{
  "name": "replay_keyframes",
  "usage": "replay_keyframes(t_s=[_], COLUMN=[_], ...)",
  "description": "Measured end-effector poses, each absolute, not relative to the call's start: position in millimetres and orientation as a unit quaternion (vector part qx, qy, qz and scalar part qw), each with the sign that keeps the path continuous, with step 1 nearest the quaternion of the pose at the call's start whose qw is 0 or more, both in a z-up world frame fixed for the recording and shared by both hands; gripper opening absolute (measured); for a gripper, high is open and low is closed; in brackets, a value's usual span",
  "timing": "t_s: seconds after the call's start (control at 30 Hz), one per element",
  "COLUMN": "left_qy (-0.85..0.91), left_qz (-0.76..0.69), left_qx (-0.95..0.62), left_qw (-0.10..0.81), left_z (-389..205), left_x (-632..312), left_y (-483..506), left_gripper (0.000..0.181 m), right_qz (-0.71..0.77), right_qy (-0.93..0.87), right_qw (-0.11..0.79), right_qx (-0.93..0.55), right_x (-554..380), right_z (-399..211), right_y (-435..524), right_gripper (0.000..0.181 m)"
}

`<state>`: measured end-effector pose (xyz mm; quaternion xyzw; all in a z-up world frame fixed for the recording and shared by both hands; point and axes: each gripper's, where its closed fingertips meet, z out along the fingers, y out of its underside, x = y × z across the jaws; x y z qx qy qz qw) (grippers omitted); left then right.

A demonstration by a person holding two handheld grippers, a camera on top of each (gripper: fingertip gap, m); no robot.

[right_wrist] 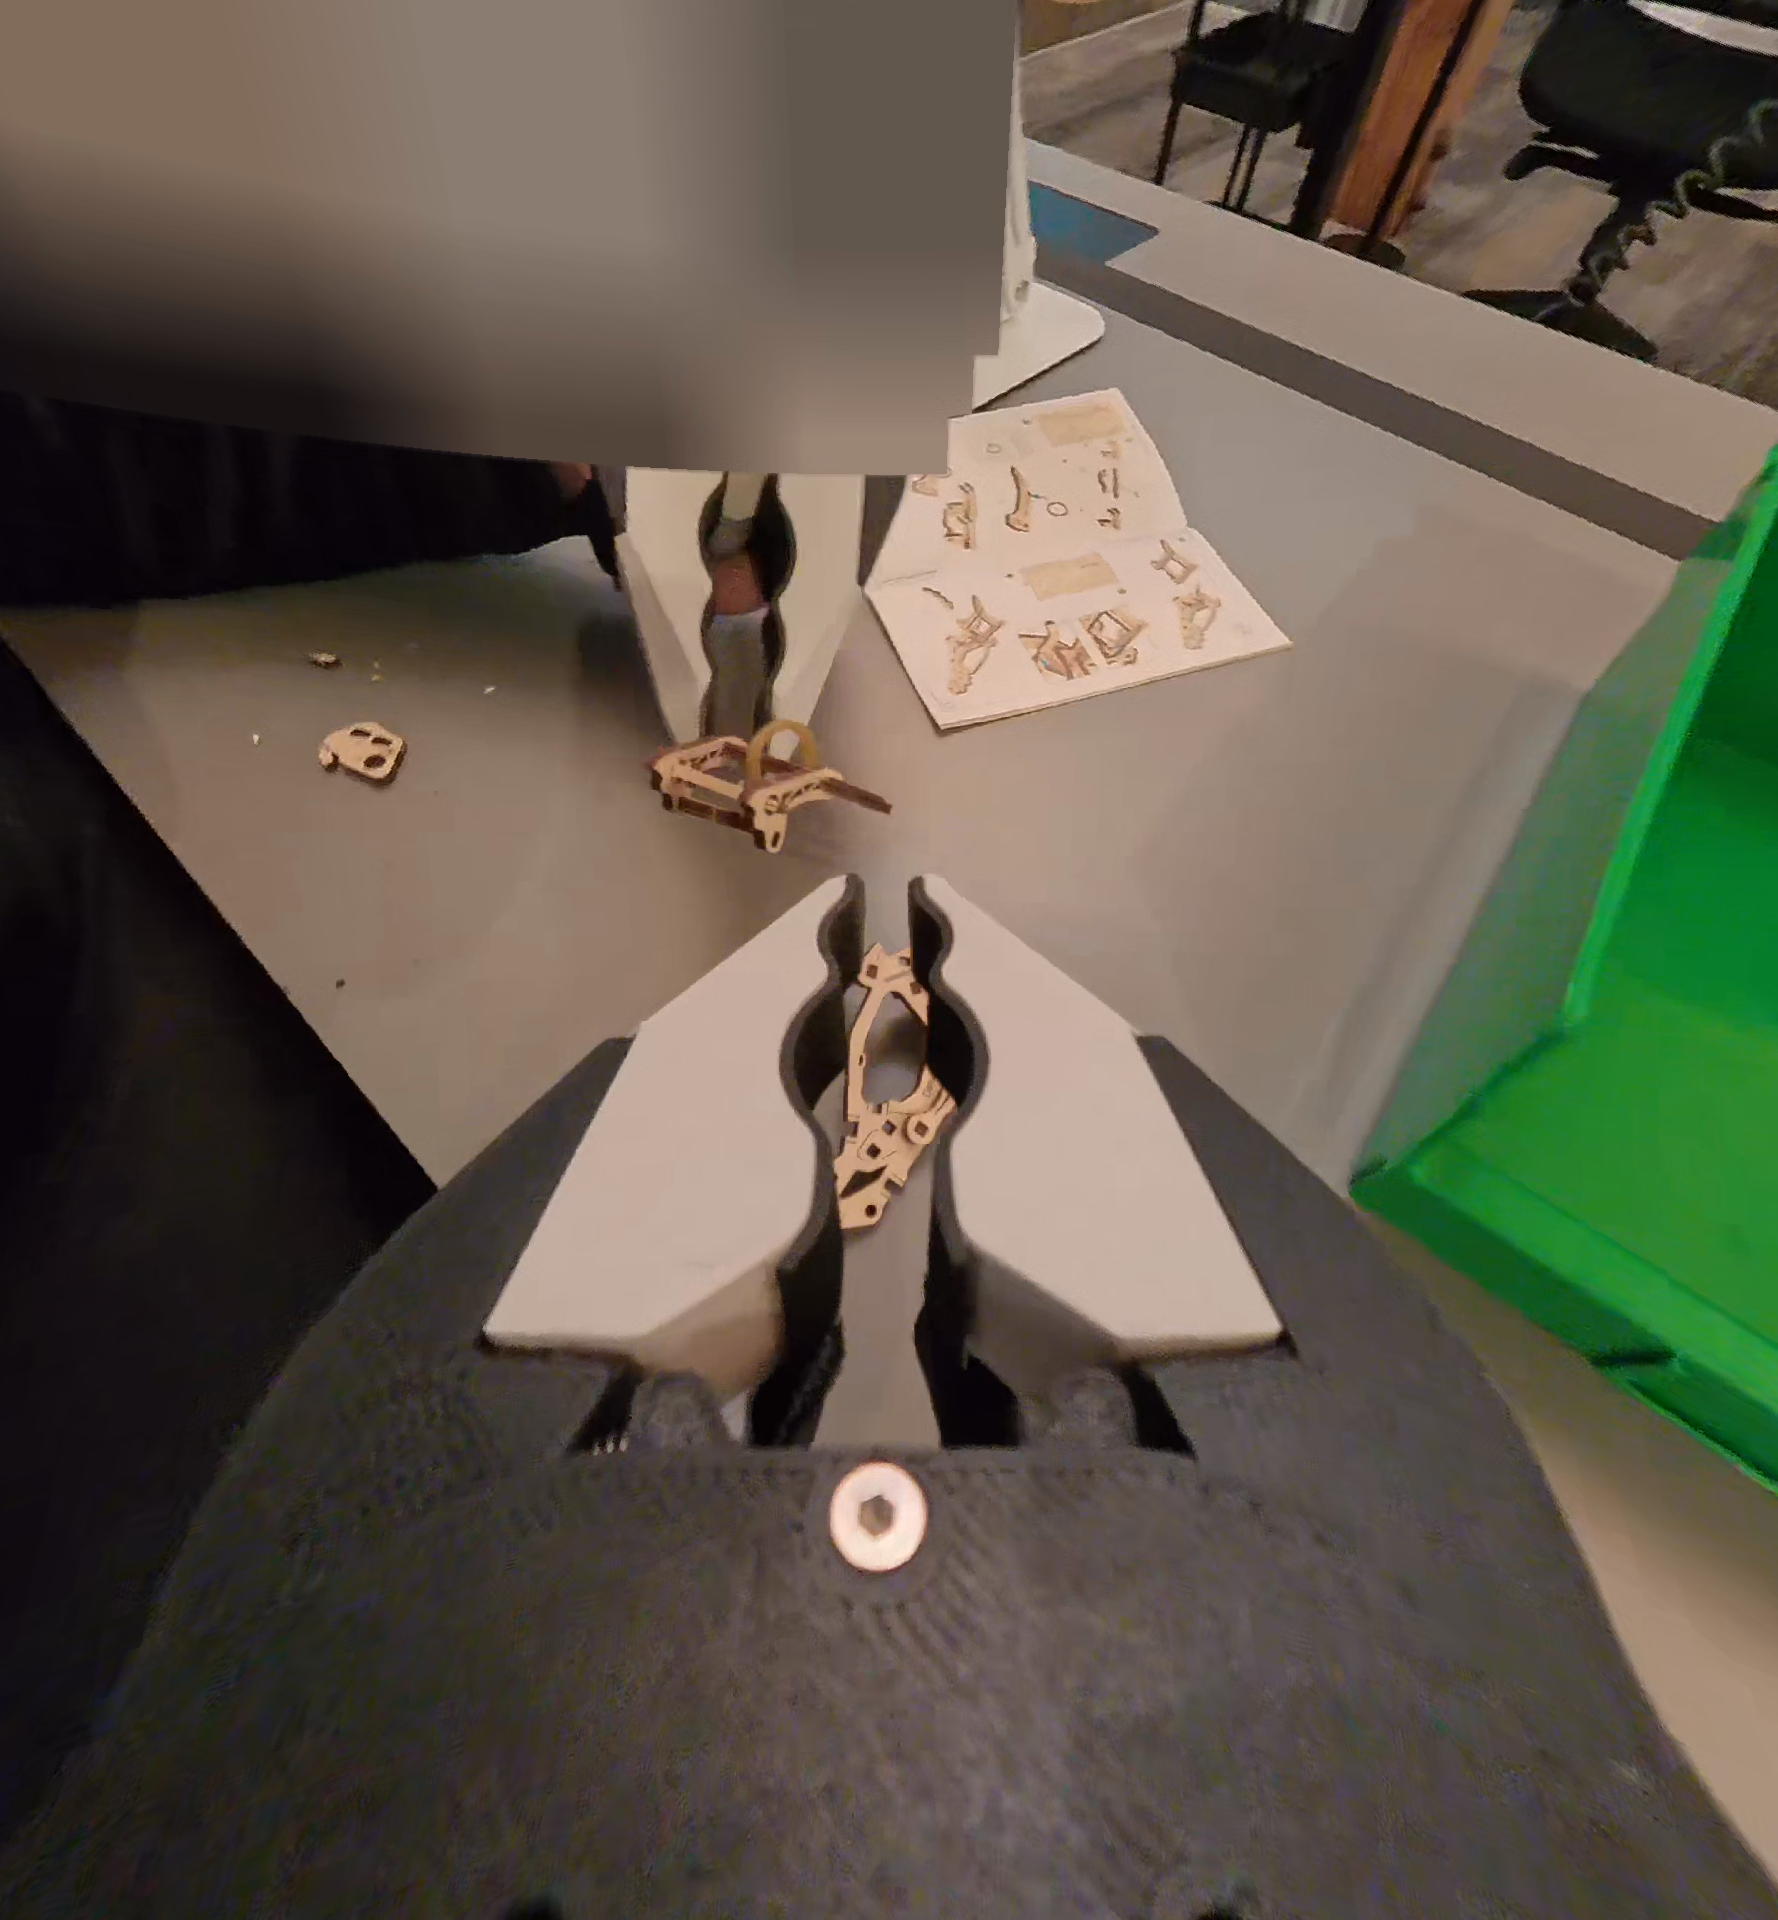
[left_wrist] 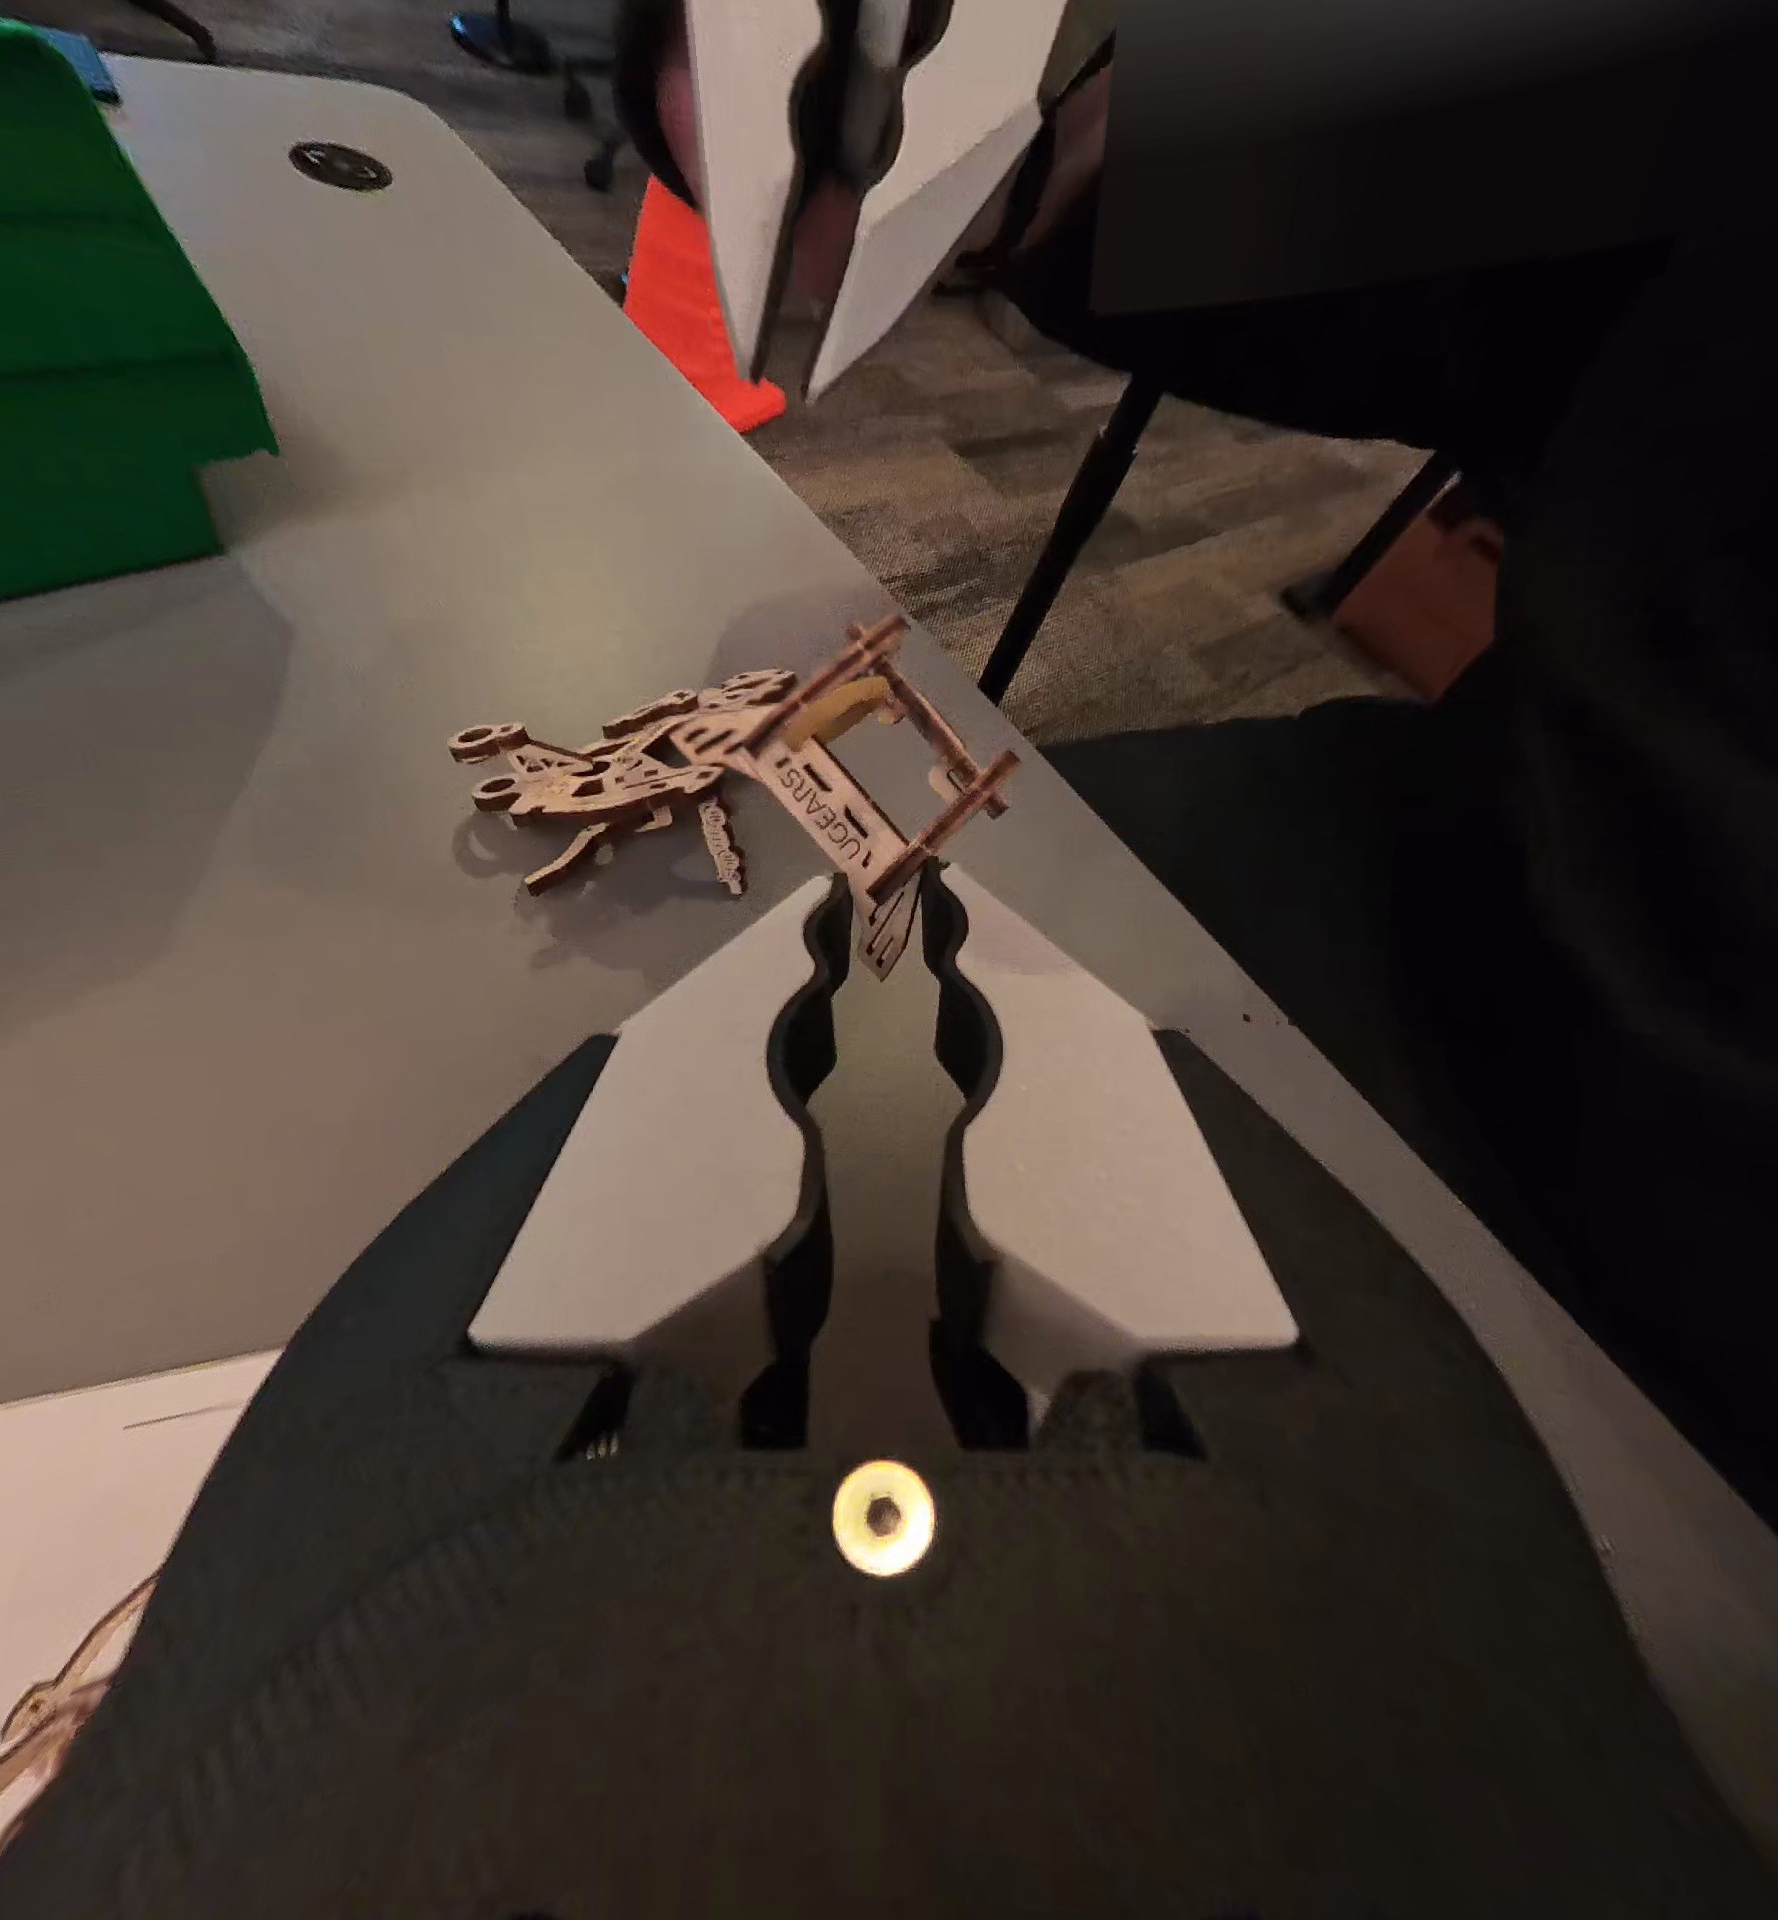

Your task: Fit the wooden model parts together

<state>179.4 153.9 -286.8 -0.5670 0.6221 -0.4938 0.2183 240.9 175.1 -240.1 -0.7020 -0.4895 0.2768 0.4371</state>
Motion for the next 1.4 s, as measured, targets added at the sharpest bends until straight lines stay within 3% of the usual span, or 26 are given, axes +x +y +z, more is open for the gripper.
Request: replay_keyframes(t_s=[0.57, 0.93, 1.4], left_qy=[0.65, 0.655, 0.699], left_qz=[-0.546, -0.573, -0.48], left_qx=[-0.478, -0.458, -0.478], left_qw=[0.224, 0.179, 0.227], left_z=[-272.8, -272.6, -283.7], left_x=[179.7, 178.2, 183.0], left_y=[129.0, 113.5, 123.7], left_gripper=[0.011, 0.011, 0.011], right_qz=[0.391, 0.371, 0.395], right_qy=[-0.615, -0.682, -0.63], right_qw=[0.346, 0.351, 0.275], right_qx=[-0.591, -0.524, -0.61], right_x=[201.5, 194.4, 205.3], right_z=[-246.6, -238.4, -260.0], right_y=[134.1, 117.4, 117.5], right_gripper=[0.002, 0.0, 0.0])
